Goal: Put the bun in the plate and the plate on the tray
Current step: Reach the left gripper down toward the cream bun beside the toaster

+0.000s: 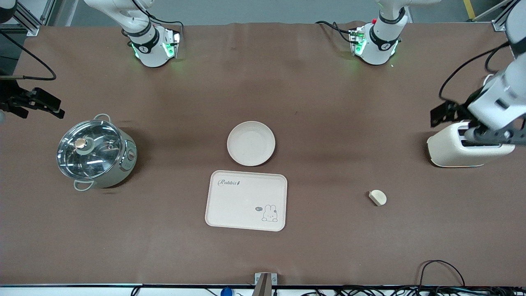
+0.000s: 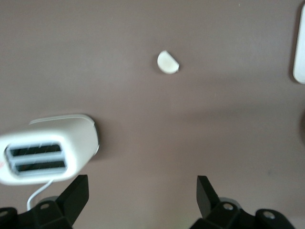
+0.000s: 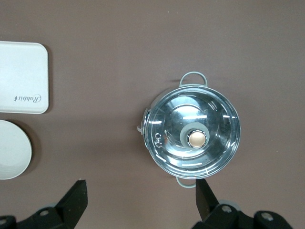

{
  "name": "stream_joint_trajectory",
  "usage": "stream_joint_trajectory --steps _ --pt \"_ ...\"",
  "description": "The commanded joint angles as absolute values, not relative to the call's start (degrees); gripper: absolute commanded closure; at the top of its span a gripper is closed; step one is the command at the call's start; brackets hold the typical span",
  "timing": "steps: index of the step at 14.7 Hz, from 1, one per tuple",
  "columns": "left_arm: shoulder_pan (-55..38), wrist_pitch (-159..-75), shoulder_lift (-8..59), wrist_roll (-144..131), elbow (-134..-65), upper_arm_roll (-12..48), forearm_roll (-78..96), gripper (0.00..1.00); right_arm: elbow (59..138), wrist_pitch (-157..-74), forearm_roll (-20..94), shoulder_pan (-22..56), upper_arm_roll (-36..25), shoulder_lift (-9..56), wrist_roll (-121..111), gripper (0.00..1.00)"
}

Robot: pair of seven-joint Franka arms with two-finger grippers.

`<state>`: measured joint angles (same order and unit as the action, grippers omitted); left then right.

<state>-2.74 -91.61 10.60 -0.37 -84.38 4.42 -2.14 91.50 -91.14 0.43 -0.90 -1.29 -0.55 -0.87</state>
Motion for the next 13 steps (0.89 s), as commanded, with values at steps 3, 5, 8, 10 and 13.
stream_joint_trajectory --steps 3,5,8,10,13 --pt "-3.3 -99.7 22.7 -16.6 -82.4 4.7 -3.7 0.00 93.9 -92.0 3.9 -1.0 -1.1 -1.2 -0.7 0.00" --pt "-3.2 -104.3 26.8 -21.7 -82.5 4.8 -3.3 0.00 94.0 -91.8 4.1 -1.1 -1.1 -1.0 -0.7 0.00" --pt "-3.6 -110.4 31.4 -36.3 -83.4 4.8 -2.5 0.00 95.3 -91.6 5.4 -1.1 -1.1 -1.0 -0.6 0.00" --pt "-3.6 -114.8 33.6 -42.6 -84.8 4.8 -3.2 0.00 95.9 -91.8 5.6 -1.0 -1.1 -1.0 -0.6 0.00" --pt "-3.7 -121.2 38.3 -43.4 -85.3 4.8 -3.3 0.00 96.6 -93.1 5.8 -0.8 -1.1 -1.0 -0.6 0.00"
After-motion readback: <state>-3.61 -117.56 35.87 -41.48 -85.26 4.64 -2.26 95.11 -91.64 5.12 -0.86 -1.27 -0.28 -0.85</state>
